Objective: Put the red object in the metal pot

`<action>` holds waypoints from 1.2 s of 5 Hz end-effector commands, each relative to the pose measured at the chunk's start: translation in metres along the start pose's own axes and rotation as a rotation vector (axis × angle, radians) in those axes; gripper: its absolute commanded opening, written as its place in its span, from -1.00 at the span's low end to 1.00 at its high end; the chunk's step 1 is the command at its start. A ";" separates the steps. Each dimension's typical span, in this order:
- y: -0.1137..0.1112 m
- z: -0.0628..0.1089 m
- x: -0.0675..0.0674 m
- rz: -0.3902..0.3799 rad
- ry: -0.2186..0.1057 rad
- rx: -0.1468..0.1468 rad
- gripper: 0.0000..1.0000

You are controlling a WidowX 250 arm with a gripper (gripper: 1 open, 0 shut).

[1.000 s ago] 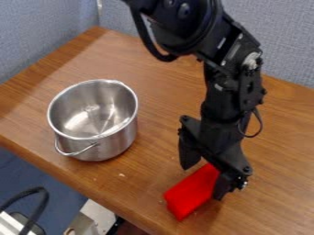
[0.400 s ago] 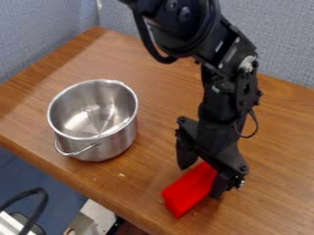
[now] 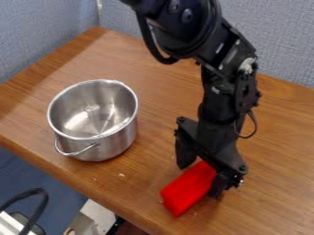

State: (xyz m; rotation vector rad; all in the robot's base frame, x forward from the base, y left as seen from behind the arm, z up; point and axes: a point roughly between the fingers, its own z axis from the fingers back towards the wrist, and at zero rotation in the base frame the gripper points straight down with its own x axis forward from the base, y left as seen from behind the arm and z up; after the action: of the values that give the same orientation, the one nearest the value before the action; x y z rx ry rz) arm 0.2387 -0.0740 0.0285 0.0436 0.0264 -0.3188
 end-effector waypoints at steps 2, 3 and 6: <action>0.007 0.002 0.006 0.019 -0.022 -0.011 1.00; 0.008 0.000 0.005 0.022 -0.013 -0.014 1.00; 0.013 0.001 0.005 0.033 0.007 -0.019 1.00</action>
State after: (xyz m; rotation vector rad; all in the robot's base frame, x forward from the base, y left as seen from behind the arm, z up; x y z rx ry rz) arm 0.2384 -0.0662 0.0232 0.0299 0.0704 -0.3009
